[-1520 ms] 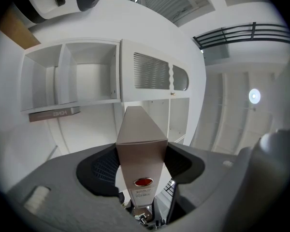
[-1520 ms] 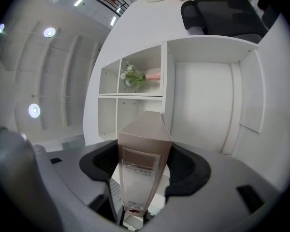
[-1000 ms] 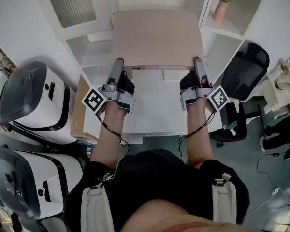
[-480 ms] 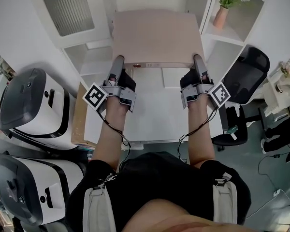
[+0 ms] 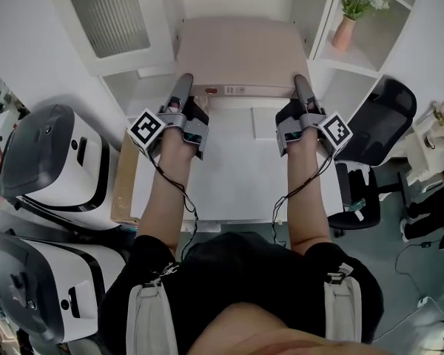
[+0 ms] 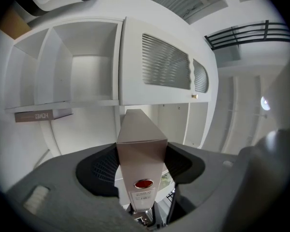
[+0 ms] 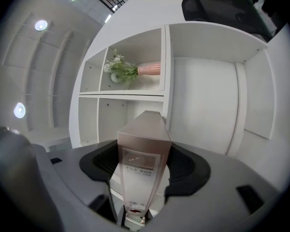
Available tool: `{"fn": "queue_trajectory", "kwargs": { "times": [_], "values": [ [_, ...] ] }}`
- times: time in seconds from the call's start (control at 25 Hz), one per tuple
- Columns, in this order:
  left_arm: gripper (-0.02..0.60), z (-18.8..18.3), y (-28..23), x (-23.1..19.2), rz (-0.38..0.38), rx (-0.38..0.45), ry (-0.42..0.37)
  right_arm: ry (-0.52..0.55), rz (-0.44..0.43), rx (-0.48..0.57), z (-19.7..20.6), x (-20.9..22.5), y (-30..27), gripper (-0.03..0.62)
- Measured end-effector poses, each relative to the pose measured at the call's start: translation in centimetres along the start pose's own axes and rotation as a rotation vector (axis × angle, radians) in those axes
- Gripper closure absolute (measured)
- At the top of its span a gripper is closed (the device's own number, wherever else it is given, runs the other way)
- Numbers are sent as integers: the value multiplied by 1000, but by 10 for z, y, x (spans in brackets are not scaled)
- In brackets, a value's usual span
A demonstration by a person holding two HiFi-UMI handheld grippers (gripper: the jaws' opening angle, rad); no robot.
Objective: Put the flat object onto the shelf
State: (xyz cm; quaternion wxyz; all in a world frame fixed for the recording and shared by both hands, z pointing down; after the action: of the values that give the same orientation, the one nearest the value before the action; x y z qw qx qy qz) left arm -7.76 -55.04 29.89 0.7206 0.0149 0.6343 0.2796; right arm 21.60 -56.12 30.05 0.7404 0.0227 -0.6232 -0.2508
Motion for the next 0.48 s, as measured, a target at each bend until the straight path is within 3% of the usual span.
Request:
{"fn": "queue_trajectory", "kwargs": {
  "times": [0.48],
  "values": [
    [295,-13,-34,0,-61,11,25,-25,49,2,-16,1,-41,303]
  ]
}}
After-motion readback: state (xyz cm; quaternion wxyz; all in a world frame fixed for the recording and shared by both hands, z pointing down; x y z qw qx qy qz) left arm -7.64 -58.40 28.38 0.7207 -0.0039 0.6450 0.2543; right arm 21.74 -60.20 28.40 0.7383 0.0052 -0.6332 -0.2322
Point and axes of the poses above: the fingertips, and each gripper's own axes: y backward along the fingers, x to its right, z out of its underside, the point moved 1 cm from there along y, backward along the fingers, and after that the axes turned 2 degrees about -x, right-handed, at the moved point
